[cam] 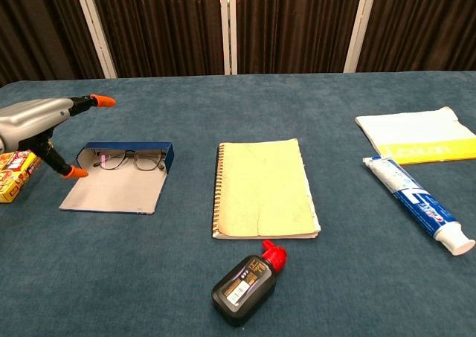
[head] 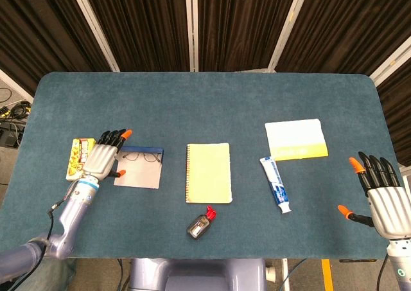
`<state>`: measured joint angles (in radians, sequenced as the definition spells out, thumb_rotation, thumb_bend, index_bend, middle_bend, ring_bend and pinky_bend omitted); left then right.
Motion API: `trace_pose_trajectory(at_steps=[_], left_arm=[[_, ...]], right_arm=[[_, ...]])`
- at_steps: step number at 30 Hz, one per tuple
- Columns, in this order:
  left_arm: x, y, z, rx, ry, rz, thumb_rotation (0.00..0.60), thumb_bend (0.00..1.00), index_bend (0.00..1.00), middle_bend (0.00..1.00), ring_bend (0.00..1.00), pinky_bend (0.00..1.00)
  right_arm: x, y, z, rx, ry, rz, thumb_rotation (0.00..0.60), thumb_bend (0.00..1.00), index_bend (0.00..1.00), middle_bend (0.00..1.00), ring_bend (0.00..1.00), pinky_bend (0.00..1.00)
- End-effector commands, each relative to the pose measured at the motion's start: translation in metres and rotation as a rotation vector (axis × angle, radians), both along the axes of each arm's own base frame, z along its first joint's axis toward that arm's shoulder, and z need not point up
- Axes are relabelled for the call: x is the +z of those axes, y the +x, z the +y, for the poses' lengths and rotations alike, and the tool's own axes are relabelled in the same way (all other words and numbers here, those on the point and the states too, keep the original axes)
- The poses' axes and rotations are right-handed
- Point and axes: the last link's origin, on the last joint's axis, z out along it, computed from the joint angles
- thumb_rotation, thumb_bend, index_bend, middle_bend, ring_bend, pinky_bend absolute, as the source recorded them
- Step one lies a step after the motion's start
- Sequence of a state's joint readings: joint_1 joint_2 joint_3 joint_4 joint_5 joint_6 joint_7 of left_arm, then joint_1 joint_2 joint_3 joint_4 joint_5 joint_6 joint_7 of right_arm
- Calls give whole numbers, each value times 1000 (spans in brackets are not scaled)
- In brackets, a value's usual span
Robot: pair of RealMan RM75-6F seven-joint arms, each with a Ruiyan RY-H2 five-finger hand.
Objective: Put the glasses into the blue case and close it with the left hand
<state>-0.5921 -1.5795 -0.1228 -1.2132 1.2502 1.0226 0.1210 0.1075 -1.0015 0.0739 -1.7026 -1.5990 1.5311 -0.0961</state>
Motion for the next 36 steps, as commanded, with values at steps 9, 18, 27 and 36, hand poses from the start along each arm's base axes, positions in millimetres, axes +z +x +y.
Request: trace_pose_trajectory(at_steps=[9,18,27,36], left_arm=[[-11,0,-39,-64,-51,47,600,252,268,0,0,0],[-32,5,-44,-78,-72,42,600,262,298,0,0,0],[-41,5,-44,-82,-88,39,600,261,300,0,0,0],[-47,2,-42,-69,-89,38,600,261,301,0,0,0]], right_arm=[[-1,-1,0,0,10,-3,600,0,0,0,0,0],[2,-2,-1,-1,6,-13,600,0,0,0,0,0],[2,-2,-1,0,6,-13,600,0,0,0,0,0],[2,-2,-1,0,5,-12,600,0,0,0,0,0]])
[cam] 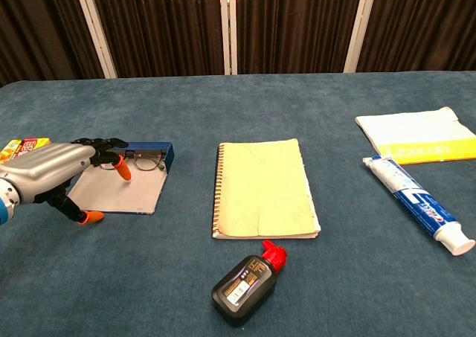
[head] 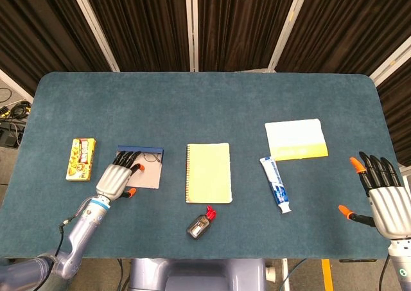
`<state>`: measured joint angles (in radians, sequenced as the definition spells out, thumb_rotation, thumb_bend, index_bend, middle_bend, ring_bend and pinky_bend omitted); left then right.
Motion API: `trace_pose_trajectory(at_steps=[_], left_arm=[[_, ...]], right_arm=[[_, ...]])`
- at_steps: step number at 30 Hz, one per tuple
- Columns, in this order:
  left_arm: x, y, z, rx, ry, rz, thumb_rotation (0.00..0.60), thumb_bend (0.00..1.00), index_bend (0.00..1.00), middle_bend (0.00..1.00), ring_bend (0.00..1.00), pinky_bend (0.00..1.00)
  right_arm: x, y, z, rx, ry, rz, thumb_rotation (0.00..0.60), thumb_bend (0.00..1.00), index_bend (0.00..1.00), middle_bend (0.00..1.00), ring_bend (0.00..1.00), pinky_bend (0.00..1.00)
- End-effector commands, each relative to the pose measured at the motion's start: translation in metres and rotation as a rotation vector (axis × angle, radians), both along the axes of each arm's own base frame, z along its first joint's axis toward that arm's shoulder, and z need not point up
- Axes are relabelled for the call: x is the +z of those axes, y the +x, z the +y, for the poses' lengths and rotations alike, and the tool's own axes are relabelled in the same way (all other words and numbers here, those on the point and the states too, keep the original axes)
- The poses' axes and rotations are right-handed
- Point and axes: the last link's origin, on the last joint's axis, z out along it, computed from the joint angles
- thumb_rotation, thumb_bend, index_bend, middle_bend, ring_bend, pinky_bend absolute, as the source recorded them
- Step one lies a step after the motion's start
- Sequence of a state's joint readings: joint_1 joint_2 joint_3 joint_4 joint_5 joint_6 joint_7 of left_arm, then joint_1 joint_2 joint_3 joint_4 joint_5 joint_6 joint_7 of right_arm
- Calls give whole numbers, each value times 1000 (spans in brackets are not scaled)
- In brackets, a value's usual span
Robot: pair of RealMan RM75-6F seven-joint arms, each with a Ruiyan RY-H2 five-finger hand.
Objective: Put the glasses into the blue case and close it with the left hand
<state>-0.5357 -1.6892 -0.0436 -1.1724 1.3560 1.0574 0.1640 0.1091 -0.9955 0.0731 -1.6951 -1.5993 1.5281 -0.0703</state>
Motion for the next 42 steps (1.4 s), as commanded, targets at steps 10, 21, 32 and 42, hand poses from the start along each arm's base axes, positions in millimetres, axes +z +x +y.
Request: trace_pose_trajectory(at_steps=[10,21,32,42], left_arm=[[-5,1,3,2,-4,1,600,261,300,0,0,0],[-6,-2,3,9,-7,-2,600,356,309,0,0,0],[-2,-3,5,13,-5,-4,600,525,334,0,0,0],[6,3,14,15,6,-12,600,529,347,0,0,0]], right_arm=[[0,0,0,-1,0,1,600,0,0,0,0,0],[-1,0,0,1,1,4,600,0,0,0,0,0],[-1,0,0,1,1,3,600,0,0,0,0,0],[-2,1,0,6,3,2,600,0,0,0,0,0]])
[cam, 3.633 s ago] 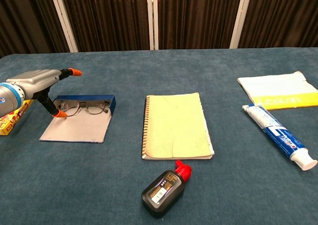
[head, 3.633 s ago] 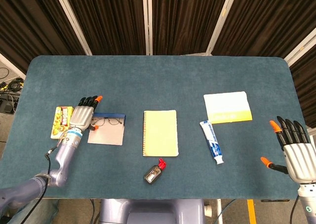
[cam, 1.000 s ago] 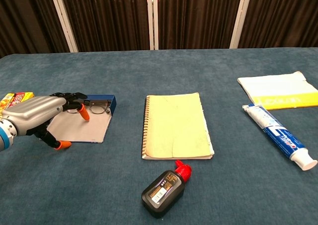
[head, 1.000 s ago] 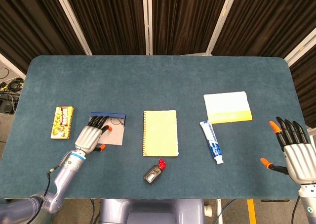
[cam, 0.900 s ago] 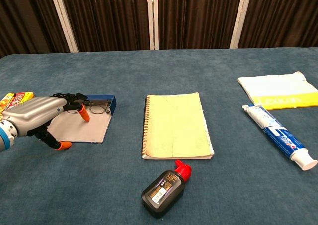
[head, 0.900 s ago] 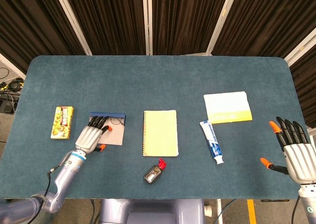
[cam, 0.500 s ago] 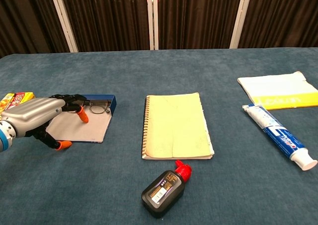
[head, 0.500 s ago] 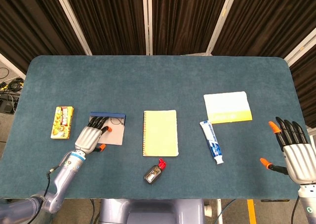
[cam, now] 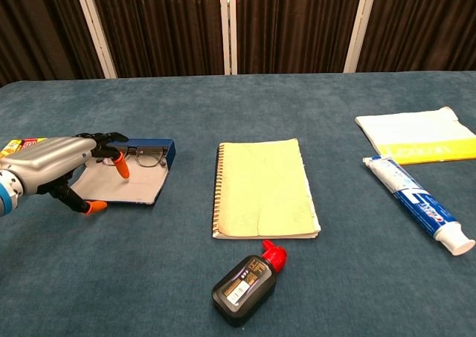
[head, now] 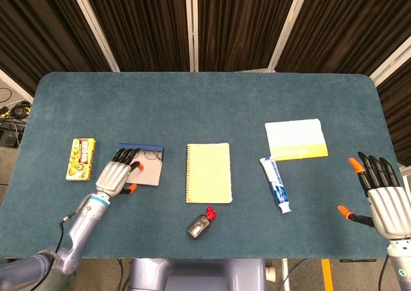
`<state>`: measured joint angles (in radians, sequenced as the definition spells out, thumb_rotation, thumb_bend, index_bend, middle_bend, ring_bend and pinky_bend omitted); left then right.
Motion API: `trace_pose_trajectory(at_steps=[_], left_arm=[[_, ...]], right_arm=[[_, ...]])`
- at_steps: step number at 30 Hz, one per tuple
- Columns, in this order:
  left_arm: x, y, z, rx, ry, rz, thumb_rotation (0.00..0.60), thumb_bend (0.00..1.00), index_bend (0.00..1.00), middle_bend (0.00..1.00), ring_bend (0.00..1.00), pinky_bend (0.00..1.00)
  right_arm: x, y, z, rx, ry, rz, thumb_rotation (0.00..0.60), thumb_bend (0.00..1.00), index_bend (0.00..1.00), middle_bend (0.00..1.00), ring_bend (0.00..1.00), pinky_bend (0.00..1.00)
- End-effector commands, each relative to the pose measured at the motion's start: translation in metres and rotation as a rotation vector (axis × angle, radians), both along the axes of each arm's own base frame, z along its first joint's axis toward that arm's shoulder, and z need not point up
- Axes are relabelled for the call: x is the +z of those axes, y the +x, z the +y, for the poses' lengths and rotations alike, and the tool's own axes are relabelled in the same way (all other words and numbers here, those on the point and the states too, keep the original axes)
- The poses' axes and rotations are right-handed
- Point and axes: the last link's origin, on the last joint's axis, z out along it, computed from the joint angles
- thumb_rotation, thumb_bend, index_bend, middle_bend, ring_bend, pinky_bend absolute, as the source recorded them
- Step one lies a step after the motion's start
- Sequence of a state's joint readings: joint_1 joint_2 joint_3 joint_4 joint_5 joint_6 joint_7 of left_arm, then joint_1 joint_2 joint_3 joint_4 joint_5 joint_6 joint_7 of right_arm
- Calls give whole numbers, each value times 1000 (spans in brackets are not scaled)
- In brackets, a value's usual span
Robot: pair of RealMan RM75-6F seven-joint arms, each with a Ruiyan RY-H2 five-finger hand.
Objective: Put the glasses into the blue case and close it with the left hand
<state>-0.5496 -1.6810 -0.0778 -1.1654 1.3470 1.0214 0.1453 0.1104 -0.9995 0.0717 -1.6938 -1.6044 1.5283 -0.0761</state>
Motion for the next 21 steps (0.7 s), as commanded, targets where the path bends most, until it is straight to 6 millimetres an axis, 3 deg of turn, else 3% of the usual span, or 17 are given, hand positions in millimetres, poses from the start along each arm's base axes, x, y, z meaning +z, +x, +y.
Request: trace_pose_trajectory(at_steps=[1,11,21], left_arm=[[3,3,4,-1,7,2,600,529,347,0,0,0],[8,16,31,34,52,-2,600,529,366,0,0,0],[-3,5,26,59,30,4,600,528,440,0,0,0]], right_arm=[[0,0,0,1,1,-3,600,0,0,0,0,0],[-1,-2,-2,-7,2,-4,600,0,0,0,0,0],[-2,-2,-3,-8,6,3,600,0,0,0,0,0]])
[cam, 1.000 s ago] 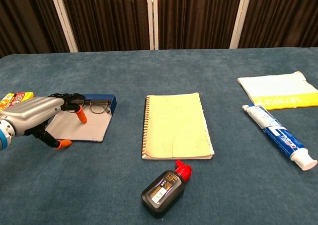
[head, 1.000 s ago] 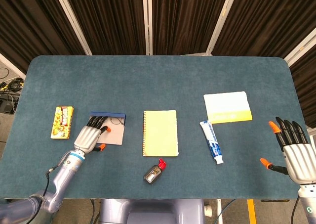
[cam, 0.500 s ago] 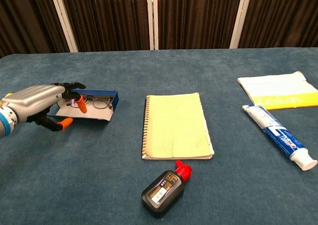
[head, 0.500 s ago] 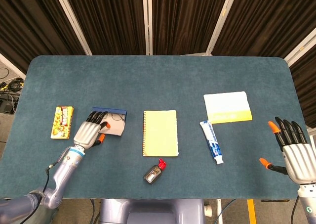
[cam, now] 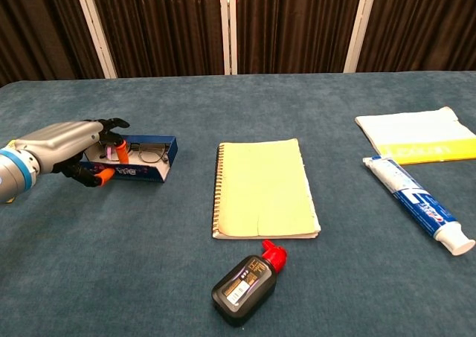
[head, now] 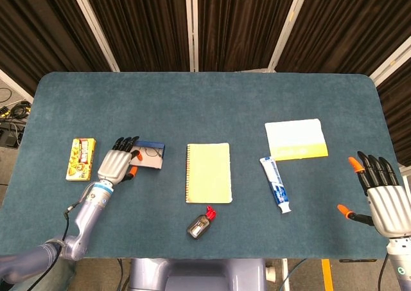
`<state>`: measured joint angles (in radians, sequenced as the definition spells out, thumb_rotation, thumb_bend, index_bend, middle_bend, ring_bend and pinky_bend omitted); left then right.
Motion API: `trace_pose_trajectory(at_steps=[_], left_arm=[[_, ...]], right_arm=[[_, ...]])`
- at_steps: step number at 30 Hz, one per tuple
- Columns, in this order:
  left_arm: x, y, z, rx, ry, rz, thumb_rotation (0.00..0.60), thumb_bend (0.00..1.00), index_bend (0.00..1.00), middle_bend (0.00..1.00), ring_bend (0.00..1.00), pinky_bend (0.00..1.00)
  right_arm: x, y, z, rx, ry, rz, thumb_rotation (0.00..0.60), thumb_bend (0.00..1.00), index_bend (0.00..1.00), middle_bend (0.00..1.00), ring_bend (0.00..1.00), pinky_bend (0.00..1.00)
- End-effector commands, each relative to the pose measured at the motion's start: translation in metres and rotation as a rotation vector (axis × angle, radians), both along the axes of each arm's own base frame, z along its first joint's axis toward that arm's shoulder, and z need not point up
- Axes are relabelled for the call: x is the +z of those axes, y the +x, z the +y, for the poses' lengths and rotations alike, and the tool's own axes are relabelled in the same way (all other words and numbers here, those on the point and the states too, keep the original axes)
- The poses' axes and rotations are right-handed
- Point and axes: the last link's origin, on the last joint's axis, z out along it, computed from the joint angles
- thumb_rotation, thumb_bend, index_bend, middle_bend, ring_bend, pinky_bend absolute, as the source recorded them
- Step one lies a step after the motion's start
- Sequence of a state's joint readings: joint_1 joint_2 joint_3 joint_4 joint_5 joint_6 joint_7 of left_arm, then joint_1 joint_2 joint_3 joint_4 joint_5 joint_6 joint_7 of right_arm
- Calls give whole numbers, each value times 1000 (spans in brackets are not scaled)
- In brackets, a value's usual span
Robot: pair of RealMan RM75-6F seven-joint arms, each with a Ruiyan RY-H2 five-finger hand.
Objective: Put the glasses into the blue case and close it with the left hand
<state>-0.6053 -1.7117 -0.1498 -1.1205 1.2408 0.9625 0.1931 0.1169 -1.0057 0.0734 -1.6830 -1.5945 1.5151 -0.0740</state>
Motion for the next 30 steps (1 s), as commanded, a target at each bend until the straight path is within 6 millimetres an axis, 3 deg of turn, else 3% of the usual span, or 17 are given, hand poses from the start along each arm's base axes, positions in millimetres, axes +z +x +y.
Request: trace_pose_trajectory(at_steps=[1,10,16,20,30], left_arm=[[-4,-5,-5,3,-10,-7,600,528,456,0,0,0],[4,-9,-17,-19,10,-32,600,529,668,0,0,0],[20,-12,-29,-37,14,-26,600,529,684,0,0,0],[47,-17,-46,-57,12,-3,600,528,686,0,0,0],[81,-23,-81,-28,-55,51,600,528,689,0,0,0]], right_arm=[[0,0,0,0,0,0,600,0,0,0,0,0],[1,1,2,5,0,-4,600,0,0,0,0,0],[1,3,3,12,-2,-6,600,0,1,0,0,0],[2,4,4,20,-3,-11,600,0,2,0,0,0],[4,6,6,26,-3,-19,600,0,6,0,0,0]])
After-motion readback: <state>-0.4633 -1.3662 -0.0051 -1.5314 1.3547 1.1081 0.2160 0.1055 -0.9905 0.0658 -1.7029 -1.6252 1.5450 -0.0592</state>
